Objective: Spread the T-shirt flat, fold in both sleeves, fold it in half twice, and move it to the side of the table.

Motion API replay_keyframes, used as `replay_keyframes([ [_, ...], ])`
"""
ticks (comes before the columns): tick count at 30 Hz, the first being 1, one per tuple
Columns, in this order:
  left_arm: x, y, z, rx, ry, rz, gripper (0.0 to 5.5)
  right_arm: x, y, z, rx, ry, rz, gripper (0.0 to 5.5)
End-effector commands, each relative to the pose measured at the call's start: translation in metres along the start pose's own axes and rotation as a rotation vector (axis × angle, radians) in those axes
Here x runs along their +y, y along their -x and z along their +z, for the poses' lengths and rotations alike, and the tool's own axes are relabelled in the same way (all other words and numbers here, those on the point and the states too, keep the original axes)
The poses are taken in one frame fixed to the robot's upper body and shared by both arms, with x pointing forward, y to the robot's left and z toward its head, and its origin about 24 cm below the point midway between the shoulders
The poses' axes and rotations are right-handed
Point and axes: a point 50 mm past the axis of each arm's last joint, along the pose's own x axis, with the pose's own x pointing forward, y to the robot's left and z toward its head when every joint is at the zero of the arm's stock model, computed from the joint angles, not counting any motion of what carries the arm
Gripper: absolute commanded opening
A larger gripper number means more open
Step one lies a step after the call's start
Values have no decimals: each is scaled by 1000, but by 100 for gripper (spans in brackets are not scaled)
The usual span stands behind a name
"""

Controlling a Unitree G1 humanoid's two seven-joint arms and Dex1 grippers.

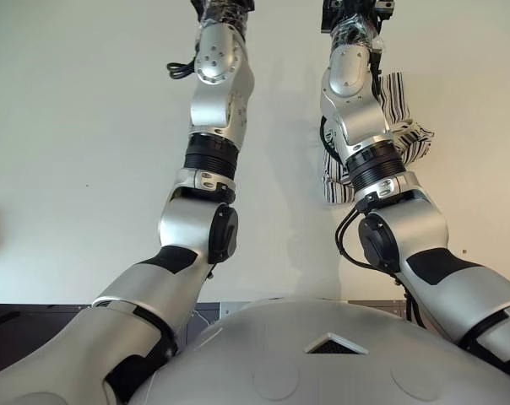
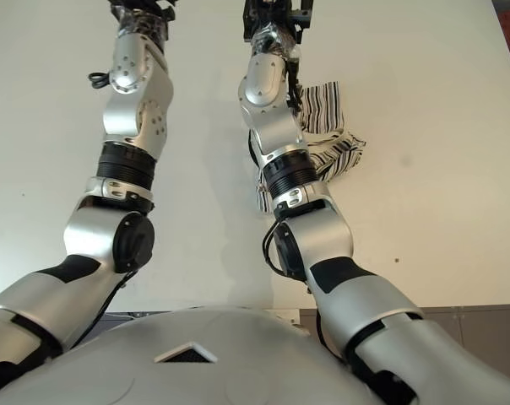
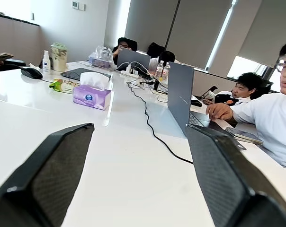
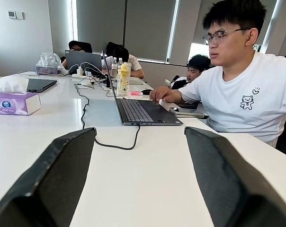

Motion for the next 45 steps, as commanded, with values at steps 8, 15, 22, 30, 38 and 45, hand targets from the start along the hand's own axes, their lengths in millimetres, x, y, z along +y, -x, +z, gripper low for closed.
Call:
replay_keyframes([
  [8,2,-5,12,21,-30,-15,357,29,23,10,-12,-34,22,343],
  [15,-53,16,-9,15,-35,-61,357,11,7,5,0,32,23,343],
  [22,-56,30,-5,-40,-81,83,357,10,6,4,-32,144,80,343],
  [30,-68,27,-11,-1,30,34,357,0,-4,2,-33,266,86,343],
  [38,-60,20,-10,11,56,-32,357,8,-2,6,-46,259,105,343],
  [45,-51,14,-11,59,122,-90,357,20,0,12,-109,304,139,343],
])
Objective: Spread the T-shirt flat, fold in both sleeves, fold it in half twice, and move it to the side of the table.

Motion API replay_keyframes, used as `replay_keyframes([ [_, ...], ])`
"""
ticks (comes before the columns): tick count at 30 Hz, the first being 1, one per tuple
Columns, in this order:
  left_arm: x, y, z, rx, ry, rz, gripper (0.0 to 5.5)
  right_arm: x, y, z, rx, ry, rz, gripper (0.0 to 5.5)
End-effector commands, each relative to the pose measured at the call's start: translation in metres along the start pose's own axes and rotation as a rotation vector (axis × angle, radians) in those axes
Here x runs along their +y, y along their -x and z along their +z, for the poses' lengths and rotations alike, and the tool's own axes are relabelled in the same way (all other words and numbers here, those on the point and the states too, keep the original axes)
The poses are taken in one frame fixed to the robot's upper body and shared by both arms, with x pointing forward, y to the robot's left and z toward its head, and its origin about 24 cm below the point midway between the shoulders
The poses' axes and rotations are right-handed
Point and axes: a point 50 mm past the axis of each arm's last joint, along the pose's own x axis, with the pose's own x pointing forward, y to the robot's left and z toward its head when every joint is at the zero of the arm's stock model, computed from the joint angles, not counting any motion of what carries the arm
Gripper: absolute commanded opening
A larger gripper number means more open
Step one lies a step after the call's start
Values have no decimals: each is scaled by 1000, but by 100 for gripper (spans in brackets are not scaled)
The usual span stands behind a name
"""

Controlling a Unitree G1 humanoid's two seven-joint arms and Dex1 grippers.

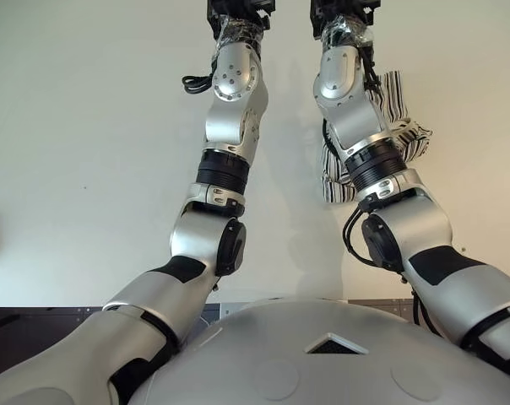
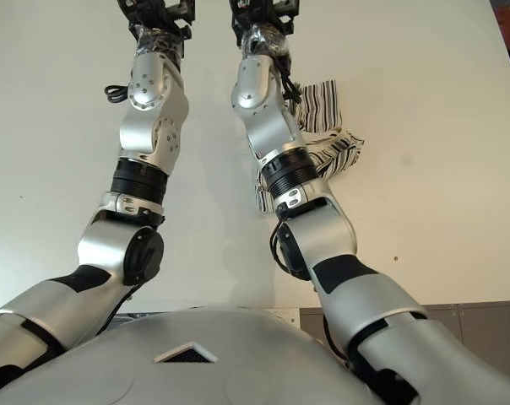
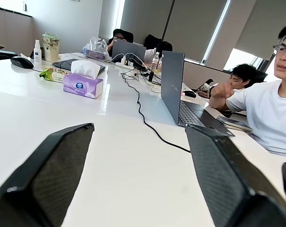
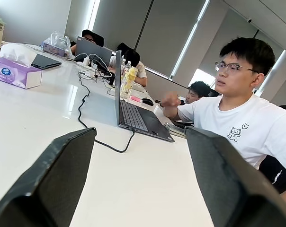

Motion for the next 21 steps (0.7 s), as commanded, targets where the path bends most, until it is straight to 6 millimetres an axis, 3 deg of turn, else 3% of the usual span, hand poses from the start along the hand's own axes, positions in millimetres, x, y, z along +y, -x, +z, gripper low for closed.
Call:
replay_keyframes([
  [1,-13,-7,8,14,54,-53,357,3,-4,13,-55,18,4,343],
  [4,-11,-8,8,13,51,-44,357,1,-5,10,-43,-8,7,343],
  [7,5,-4,11,-14,81,-22,357,-17,-3,16,-100,-32,-8,343],
  [8,18,5,14,-41,74,-29,357,-36,2,11,-134,-12,9,343],
  [11,54,46,17,-51,-5,-131,357,-101,38,-34,-67,118,176,343],
  [13,73,84,11,59,-54,-268,357,-125,79,-64,9,309,476,343],
  [15,74,117,0,216,-88,-445,357,-124,112,-84,113,395,712,343],
  [18,61,136,-20,386,-177,-645,357,-74,131,-99,180,413,921,343],
  [21,51,142,-29,478,-267,-750,357,-31,133,-90,121,411,1081,343],
])
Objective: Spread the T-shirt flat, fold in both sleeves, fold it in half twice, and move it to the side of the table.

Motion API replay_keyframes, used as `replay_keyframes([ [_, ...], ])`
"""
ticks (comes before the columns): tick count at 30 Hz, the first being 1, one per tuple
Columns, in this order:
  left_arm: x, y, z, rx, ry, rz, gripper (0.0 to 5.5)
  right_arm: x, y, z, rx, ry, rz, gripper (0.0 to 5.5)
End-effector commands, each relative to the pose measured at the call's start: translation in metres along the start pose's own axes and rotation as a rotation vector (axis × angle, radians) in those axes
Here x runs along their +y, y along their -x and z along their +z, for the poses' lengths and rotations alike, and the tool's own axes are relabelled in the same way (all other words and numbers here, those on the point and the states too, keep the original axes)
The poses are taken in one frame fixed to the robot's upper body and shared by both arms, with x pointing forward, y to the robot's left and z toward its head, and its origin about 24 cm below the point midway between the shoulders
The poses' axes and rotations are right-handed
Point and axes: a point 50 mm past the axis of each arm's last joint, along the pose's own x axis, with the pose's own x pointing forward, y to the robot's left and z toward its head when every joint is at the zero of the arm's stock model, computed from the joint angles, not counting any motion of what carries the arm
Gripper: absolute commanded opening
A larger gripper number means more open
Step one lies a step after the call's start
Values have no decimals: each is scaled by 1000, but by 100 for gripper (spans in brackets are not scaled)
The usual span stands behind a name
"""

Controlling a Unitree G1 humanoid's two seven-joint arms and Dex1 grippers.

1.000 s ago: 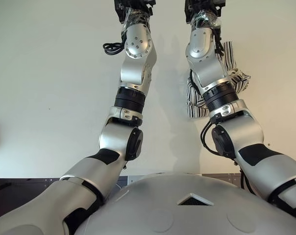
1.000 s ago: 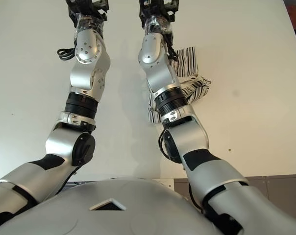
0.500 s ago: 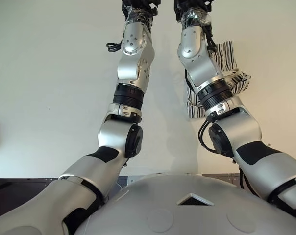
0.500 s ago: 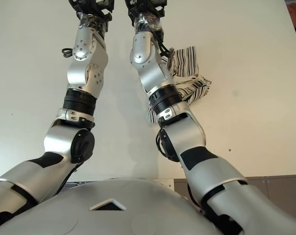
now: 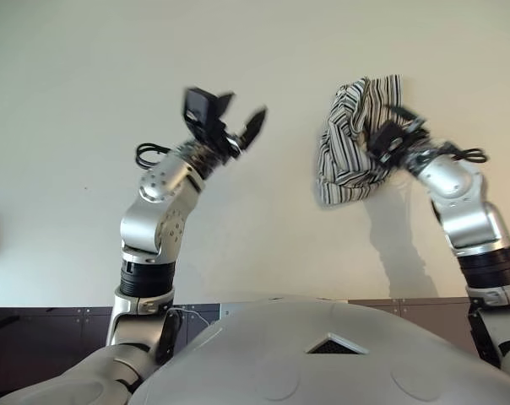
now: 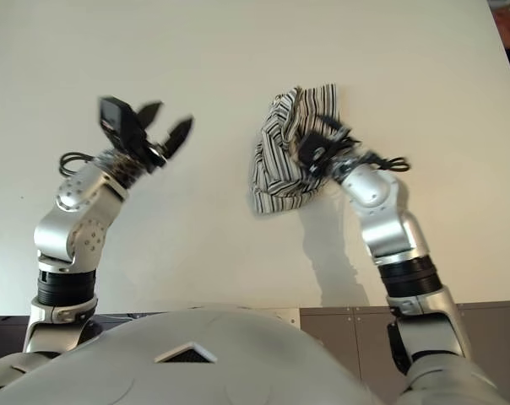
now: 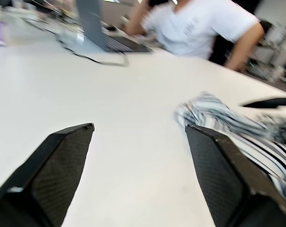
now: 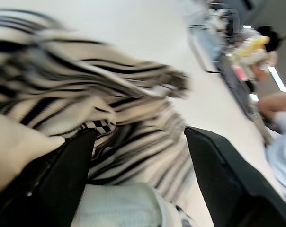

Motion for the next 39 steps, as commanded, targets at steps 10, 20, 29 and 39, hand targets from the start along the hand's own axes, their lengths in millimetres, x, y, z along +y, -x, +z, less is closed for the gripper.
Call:
replay_keyframes([
  [10,16,4,-41,410,-301,35,357,20,-49,64,-237,-29,190,343],
  [20,66,66,-71,630,-446,182,357,33,-18,-40,202,41,177,343],
  [29,139,101,-45,596,-558,499,357,-17,7,-65,354,-187,-149,343],
  [39,93,47,39,47,-242,249,357,-57,7,4,-51,-371,-273,343],
])
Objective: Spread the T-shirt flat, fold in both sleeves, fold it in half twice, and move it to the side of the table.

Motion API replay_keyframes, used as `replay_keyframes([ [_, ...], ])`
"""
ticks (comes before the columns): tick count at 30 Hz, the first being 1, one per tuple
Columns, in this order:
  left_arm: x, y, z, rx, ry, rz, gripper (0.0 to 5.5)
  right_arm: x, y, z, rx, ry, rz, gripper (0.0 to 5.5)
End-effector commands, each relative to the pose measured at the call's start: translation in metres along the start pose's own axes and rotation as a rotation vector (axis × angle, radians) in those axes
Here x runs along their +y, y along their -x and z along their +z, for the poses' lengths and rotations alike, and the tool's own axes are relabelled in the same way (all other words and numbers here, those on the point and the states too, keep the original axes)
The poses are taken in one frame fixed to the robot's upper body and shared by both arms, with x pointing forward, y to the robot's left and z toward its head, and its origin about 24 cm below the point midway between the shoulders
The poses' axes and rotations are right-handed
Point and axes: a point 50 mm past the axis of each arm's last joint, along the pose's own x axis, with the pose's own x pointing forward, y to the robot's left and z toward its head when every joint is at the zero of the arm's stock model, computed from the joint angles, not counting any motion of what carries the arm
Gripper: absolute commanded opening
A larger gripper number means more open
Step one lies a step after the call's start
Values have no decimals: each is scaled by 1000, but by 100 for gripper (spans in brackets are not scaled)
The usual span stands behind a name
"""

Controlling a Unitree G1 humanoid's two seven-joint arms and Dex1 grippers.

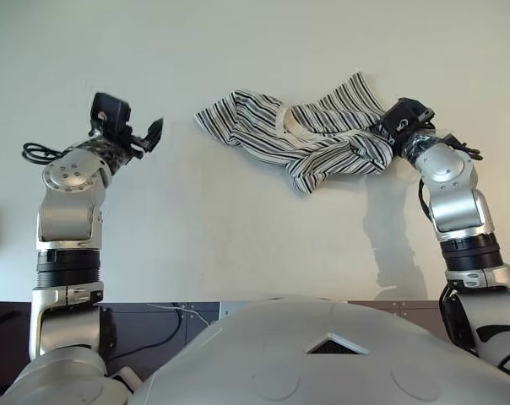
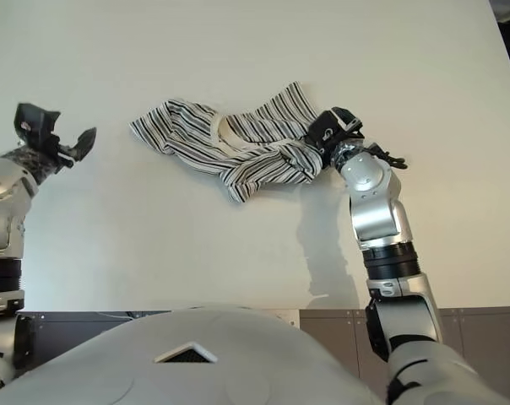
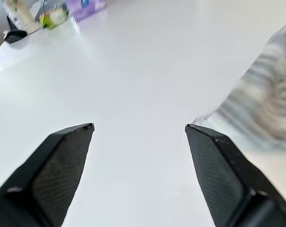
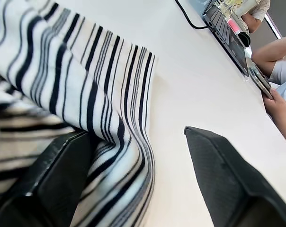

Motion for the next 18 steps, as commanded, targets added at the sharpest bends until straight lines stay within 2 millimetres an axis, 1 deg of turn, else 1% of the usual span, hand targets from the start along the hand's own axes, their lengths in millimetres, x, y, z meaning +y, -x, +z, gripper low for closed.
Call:
replay_keyframes([
  [1,-36,-13,23,-70,7,-166,357,-11,4,36,-175,-131,37,343],
  [2,-50,-14,24,-67,-7,-220,357,-12,6,38,-193,-146,61,343],
  [3,-66,-16,21,-52,-25,-284,357,-13,9,41,-211,-193,99,343],
  [4,-78,-18,16,-32,-41,-328,357,-13,13,41,-217,-227,136,343],
  [5,-87,-19,9,-2,-54,-356,357,-10,17,38,-203,-237,185,343],
  [6,-95,-19,-1,39,-64,-371,357,-3,17,25,-128,-195,240,343],
  [7,-100,-19,-9,69,-68,-383,357,5,17,11,-54,-150,287,343],
  [8,-105,-18,-18,105,-72,-398,357,17,22,-3,3,-113,367,343],
  [9,-108,-16,-28,143,-91,-411,357,33,32,-12,21,-86,478,343],
  [10,-108,-14,-34,168,-108,-414,357,46,42,-14,11,-72,571,343],
  [11,-106,-12,-38,187,-116,-410,357,53,54,-14,-9,-80,647,343],
  [12,-103,-11,-40,194,-120,-404,357,55,62,-13,-24,-88,681,343],
  [14,-97,-10,-40,200,-121,-389,357,44,72,-13,-40,-123,660,343],
  [16,-93,-8,-41,208,-128,-377,357,19,74,-8,-80,-190,576,343],
  [18,-89,-6,-40,207,-129,-368,357,-7,76,6,-164,-293,494,343],
])
